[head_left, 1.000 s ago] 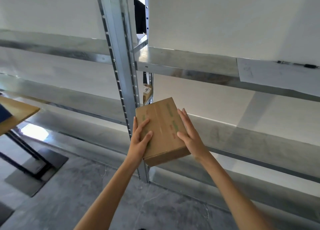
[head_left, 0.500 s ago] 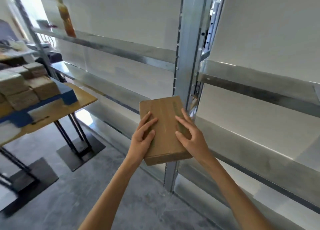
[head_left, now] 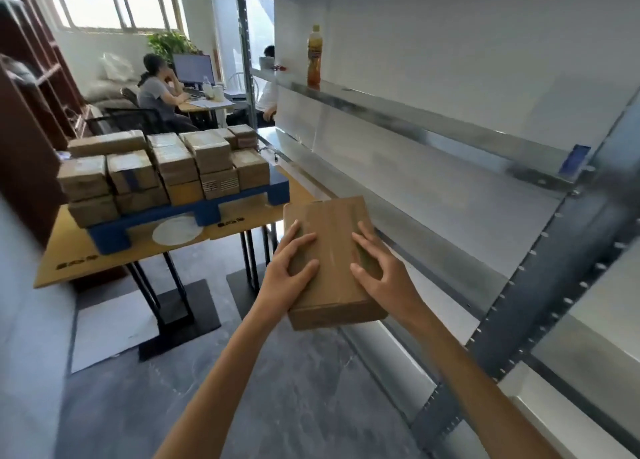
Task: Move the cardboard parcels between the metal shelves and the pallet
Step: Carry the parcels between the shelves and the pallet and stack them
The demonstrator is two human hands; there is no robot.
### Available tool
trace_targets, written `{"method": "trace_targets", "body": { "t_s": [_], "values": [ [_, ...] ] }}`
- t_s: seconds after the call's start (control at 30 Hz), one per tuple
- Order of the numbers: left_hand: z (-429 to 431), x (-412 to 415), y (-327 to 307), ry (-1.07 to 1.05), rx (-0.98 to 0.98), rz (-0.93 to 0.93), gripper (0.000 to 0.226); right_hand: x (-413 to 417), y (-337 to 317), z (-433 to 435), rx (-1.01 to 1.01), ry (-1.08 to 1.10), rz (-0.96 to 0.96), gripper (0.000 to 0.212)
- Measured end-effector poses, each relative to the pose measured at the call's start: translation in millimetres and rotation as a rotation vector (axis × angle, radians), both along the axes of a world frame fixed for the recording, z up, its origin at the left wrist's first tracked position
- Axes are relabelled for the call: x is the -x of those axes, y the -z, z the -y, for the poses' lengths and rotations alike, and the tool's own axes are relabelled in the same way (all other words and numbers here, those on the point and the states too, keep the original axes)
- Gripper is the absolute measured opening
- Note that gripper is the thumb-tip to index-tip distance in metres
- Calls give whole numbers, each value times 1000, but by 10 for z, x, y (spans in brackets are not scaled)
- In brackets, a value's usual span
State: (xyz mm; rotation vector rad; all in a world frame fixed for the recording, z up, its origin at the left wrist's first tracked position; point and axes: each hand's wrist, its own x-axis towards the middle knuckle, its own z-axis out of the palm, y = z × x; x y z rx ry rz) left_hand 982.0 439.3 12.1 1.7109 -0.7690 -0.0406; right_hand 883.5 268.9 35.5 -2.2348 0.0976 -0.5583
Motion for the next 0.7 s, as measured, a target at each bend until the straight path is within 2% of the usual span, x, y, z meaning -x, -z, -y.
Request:
{"method": "trace_targets", "body": {
  "t_s": [0.33, 0.7],
  "values": [
    [-694, -1042, -49, -122, -85, 7, 47, -1261, 63, -553, -2, -105, -15, 57],
    [-455, -2368, -28, -210, -70, 3, 46, -2728, 106, -265, -4, -167, -15, 58]
  ]
}}
